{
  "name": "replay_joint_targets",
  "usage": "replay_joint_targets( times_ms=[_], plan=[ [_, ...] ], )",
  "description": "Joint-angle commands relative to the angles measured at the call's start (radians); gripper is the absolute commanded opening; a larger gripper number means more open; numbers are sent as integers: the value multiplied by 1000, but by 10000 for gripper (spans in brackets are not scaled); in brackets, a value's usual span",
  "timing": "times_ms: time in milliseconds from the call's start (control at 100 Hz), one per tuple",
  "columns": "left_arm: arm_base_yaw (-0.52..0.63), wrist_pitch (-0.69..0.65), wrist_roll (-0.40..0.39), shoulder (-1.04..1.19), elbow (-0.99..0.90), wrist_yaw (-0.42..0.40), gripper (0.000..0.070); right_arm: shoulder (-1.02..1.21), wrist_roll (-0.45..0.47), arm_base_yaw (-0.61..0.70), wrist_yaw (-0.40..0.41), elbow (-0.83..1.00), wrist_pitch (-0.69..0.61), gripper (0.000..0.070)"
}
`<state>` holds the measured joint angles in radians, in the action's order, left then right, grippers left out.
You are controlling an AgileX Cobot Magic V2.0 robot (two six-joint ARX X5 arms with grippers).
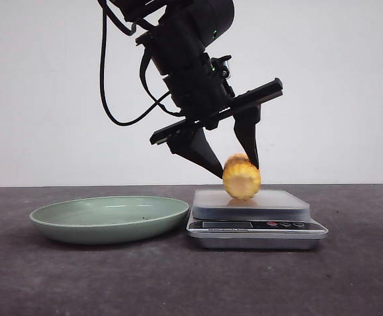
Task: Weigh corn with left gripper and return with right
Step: 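Open the left gripper to release the corn and withdraw upward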
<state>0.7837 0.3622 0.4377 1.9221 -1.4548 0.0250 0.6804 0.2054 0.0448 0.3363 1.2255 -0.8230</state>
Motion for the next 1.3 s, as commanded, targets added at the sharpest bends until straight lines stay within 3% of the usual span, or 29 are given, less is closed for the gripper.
replay_joint_targets(
  times_ms=[0, 480, 740, 1070, 1290],
  plan=[
    [8, -11, -10, 26, -26, -3, 367, 4, -8, 2, -3, 21, 6, 621],
    [8, -11, -11, 26, -26, -6, 367, 4, -8, 2, -3, 20, 5, 621],
    [11, 5, -53, -29, -26, 1, 367, 4, -12, 2, -5, 21, -1, 621],
    [15, 132, -251, -370, -26, -158, 367, 4, -11, 2, -20, 20, -7, 621],
    [15, 285, -269, -665, -26, -161, 367, 5, -46, 2, -48, 20, -68, 621]
  ],
)
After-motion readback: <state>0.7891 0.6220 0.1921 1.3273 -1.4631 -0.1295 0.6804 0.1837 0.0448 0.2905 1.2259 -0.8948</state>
